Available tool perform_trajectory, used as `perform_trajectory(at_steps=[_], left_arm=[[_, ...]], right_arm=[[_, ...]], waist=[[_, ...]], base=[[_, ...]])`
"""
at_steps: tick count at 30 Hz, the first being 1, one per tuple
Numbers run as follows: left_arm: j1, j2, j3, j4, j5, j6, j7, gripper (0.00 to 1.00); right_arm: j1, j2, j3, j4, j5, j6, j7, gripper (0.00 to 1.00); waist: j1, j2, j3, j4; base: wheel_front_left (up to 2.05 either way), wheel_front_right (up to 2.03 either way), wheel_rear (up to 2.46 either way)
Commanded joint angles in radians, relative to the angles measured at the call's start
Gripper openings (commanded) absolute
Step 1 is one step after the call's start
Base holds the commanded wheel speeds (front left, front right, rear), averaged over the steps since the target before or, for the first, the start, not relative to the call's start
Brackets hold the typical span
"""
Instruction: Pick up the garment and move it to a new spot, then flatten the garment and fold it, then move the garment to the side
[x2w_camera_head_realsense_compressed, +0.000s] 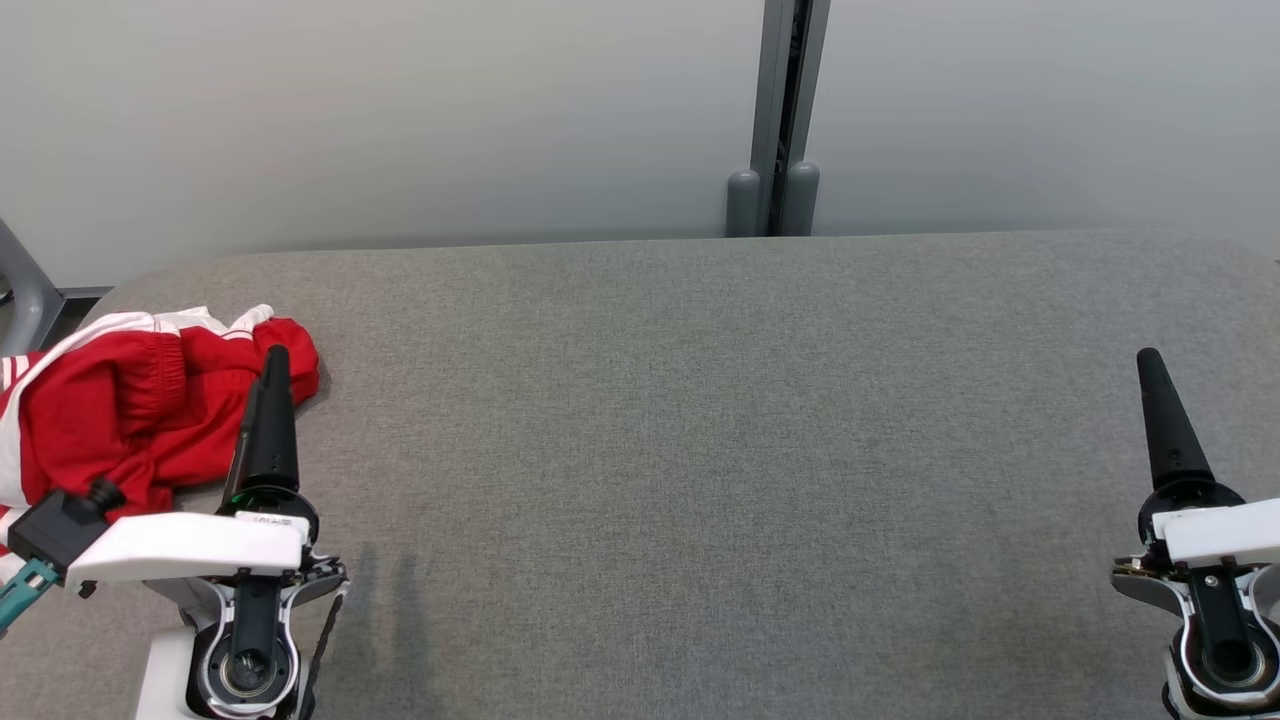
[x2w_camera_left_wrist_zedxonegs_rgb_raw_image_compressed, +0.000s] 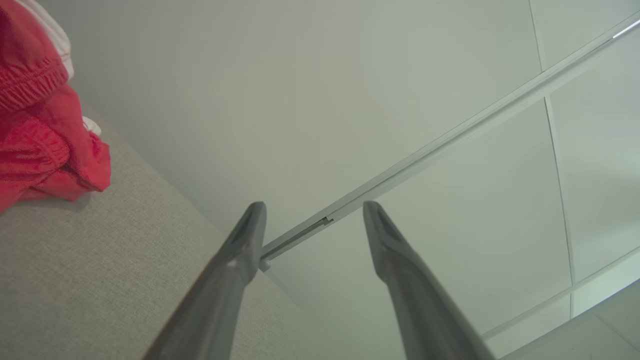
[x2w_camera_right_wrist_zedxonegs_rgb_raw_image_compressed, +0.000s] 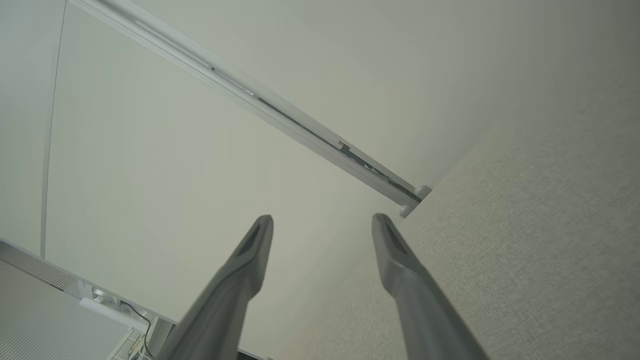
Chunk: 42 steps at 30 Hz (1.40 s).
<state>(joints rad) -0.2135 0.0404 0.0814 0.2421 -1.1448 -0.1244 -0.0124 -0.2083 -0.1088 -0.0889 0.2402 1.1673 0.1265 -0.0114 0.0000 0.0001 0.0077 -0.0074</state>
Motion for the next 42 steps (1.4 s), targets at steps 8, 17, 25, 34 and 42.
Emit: perform_trajectory(at_steps=[8, 17, 25, 34, 42], left_arm=[[-0.012, 0.007, -0.039, -0.055, 0.221, 0.023, -0.036, 1.0], [0.016, 0.022, -0.079, -0.042, 0.381, 0.047, -0.064, 1.0], [0.05, 0.044, -0.108, -0.005, 0.51, 0.074, -0.093, 1.0], [0.069, 0.061, -0.133, 0.018, 0.616, 0.097, -0.119, 1.0], [0.073, 0.071, -0.152, 0.033, 0.695, 0.11, -0.141, 1.0]], right_arm=[[0.019, -0.037, 0.033, -0.062, -0.215, 0.004, -0.04, 1.0], [0.042, -0.047, 0.061, -0.054, -0.359, 0.004, -0.068, 1.0], [0.058, -0.055, 0.083, -0.029, -0.489, 0.005, -0.096, 1.0], [0.067, -0.066, 0.093, -0.012, -0.607, 0.005, -0.123, 1.0], [0.078, -0.072, 0.111, 0.0, -0.692, 0.005, -0.144, 1.0]], waist=[[0.0, -0.0001, -0.004, -0.003], [0.0, -0.0001, -0.01, -0.008], [0.0, -0.0001, -0.017, -0.015], [0.0, -0.0001, -0.022, -0.017], [0.0, -0.0001, -0.025, -0.019]], base=[[0.0, 0.0, 0.0], [0.0, 0.0, 0.0], [0.0, 0.0, 0.0], [0.0, 0.0, 0.0], [0.0, 0.0, 0.0]])
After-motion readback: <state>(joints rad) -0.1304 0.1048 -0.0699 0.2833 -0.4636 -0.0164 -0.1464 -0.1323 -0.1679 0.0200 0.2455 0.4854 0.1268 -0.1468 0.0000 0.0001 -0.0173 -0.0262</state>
